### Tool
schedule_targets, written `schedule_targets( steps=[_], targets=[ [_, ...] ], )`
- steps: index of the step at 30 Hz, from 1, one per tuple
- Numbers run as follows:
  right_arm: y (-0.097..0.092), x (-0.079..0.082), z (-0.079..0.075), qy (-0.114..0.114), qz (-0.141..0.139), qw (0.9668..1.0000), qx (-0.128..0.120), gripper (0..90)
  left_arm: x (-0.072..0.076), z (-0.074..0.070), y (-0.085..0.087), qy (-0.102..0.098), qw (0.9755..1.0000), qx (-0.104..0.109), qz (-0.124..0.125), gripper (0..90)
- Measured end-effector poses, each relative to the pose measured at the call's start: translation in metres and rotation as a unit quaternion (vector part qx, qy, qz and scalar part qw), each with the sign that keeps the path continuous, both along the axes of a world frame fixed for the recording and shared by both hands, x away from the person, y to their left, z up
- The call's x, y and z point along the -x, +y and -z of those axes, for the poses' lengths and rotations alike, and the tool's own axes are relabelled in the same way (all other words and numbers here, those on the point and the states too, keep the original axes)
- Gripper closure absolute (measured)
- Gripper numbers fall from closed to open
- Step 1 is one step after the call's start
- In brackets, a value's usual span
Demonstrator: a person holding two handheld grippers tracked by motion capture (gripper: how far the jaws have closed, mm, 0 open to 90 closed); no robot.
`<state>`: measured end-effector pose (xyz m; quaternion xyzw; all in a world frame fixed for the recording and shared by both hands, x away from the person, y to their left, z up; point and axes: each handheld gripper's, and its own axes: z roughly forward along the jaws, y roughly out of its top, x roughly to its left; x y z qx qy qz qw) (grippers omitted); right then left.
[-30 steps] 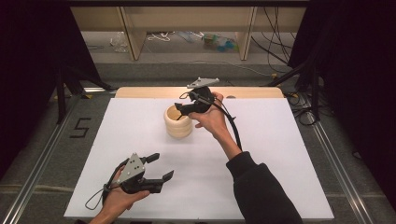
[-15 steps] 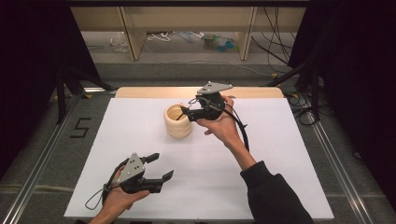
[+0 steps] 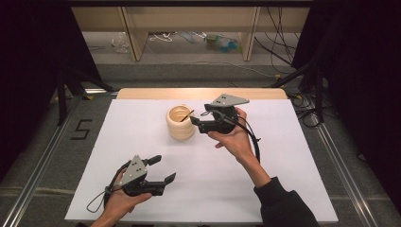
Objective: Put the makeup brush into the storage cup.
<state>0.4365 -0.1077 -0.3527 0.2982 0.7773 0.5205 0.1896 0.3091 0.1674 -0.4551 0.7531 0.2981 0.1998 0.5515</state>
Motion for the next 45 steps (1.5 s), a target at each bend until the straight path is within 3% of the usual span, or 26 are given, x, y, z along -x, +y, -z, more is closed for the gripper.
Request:
schedule_targets(
  steps=[10,22,30,45],
  targets=[
    [-0.014,0.007,0.009,0.006,0.006,1.0,-0.003,31.1,0.0,-0.001,0.0,-0.003,1.0,0.001,0.002,21.5],
    [-0.023,0.021,0.019,0.032,-0.013,0.9994,-0.005,30.7,0.001,-0.001,-0.001,-0.005,1.0,0.007,0.004,21.5],
    [-0.026,0.032,0.023,0.031,-0.024,0.9992,0.001,30.5,0.001,-0.002,0.001,-0.009,0.9999,-0.004,0.003,21.5],
    [-0.042,0.047,0.033,0.032,-0.026,0.9992,0.0,29.7,0.0,-0.003,0.003,-0.009,1.0,0.002,0.0,21.5]
  ],
)
